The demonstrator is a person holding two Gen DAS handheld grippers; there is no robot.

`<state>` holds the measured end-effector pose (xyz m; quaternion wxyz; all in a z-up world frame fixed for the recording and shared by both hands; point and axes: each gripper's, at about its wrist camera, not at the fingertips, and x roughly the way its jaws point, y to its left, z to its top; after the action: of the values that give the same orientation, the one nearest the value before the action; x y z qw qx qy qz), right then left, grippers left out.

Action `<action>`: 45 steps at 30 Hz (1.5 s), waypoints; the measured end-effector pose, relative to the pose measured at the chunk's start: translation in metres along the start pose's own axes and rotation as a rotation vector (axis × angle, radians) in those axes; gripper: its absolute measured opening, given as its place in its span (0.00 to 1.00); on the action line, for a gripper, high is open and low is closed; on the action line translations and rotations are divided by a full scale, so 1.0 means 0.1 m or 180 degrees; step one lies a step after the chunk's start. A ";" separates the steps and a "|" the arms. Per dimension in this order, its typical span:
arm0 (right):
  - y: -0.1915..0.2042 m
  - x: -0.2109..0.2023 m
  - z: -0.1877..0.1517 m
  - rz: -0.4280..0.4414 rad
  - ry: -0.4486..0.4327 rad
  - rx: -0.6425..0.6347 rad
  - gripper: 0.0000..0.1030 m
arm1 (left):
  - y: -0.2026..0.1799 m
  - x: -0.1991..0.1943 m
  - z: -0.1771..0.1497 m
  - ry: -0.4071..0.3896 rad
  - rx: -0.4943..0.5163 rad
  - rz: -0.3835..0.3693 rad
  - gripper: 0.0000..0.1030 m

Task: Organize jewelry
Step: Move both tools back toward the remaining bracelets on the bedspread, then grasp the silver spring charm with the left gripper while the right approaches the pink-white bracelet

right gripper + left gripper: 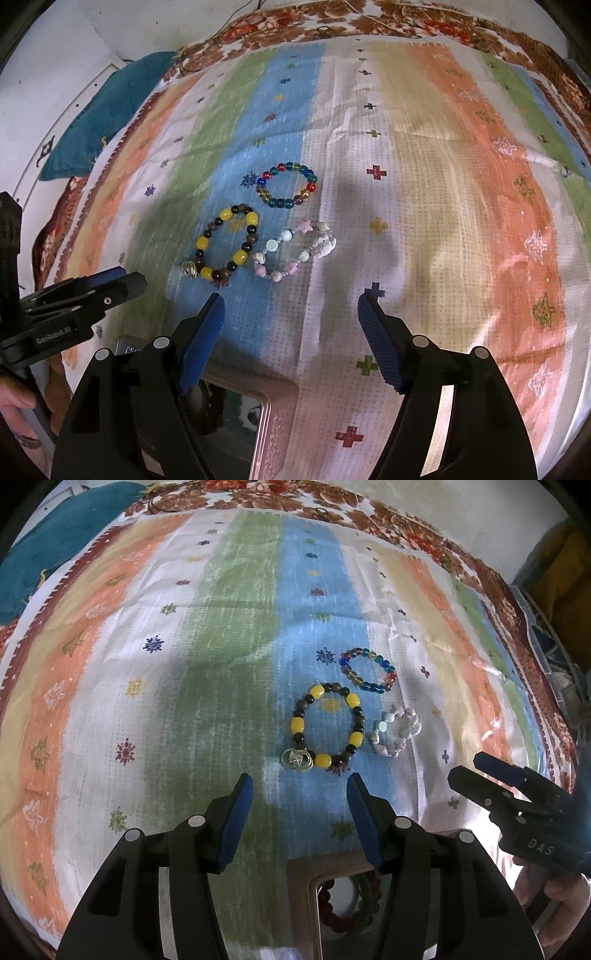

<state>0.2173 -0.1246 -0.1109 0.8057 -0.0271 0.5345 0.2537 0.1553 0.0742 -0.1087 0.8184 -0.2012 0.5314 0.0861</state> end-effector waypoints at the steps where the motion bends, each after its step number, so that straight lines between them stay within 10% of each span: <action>1: 0.00 0.01 0.01 -0.0001 0.0000 -0.0004 0.72 | 0.00 0.02 0.01 0.0012 0.0011 0.0005 0.51; 45: -0.23 0.61 0.30 -0.0042 0.0246 0.0125 0.72 | 0.06 0.52 0.17 0.0332 0.0156 -0.0054 0.48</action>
<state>0.2711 -0.1121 -0.1569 0.7865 -0.0245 0.5699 0.2366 0.1889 0.0832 -0.1517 0.7950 -0.1899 0.5735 0.0554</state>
